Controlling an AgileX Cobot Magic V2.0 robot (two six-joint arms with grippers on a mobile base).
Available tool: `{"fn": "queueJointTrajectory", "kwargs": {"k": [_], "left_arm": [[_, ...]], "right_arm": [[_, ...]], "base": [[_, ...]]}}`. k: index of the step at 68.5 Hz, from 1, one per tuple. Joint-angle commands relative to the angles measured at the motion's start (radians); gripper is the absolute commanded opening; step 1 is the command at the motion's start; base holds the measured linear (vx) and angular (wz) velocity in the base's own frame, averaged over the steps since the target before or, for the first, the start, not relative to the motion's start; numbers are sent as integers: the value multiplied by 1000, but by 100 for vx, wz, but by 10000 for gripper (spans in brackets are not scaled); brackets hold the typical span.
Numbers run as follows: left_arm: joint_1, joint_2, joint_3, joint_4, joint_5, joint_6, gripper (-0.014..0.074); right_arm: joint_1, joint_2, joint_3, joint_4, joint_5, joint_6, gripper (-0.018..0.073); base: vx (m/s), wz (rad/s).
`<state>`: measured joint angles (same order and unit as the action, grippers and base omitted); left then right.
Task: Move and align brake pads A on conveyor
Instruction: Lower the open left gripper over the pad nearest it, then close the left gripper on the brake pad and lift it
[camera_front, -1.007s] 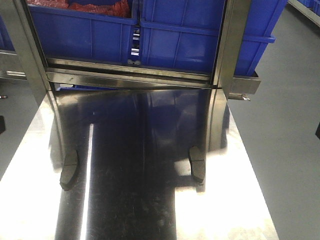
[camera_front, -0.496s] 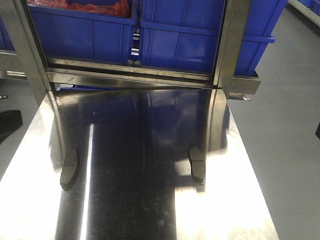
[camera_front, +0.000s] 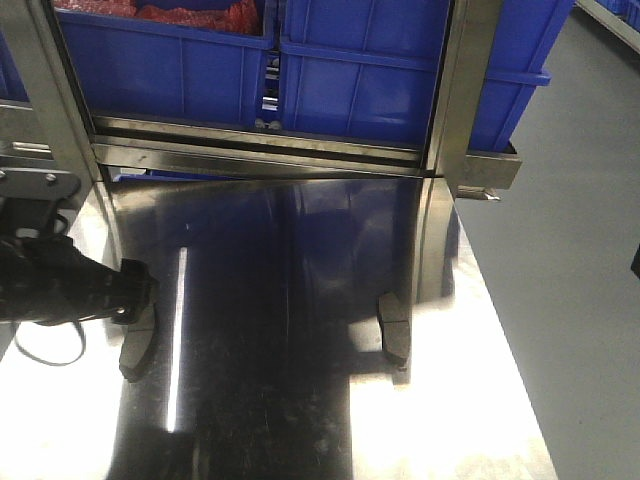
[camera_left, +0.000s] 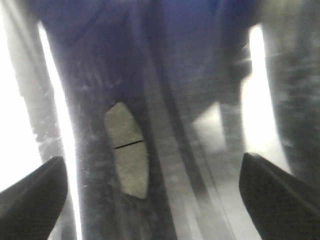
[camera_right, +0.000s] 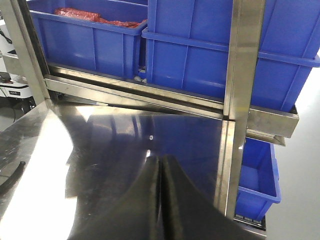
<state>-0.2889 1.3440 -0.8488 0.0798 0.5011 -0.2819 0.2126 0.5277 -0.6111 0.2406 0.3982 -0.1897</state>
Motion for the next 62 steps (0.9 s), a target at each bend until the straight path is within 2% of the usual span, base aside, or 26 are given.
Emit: {"fn": "queueJointTrajectory", "kwargs": {"k": [1,3,9,38,62], "left_arm": [[-8,49,-32,137,-98,-180,643],[-11,69,-32,175,-103,-228,643],[-12,118,-32,214,-120,-288,638],[-12,314,-32,212,-235,-292,629],[-12,375,-31,210,-253,-314,624]], "right_arm": [[-3,5,-25,1,-69,-8,-3],[-3,5,-25,1,-69,-8,-3],[-3,5,-25,1,-69,-8,-3],[-3,5,-25,1,-69,-8,-3],[-3,5,-25,1,-69,-7,-3]], "base": [[0,0],[0,0],[0,0],[0,0],[0,0]]}}
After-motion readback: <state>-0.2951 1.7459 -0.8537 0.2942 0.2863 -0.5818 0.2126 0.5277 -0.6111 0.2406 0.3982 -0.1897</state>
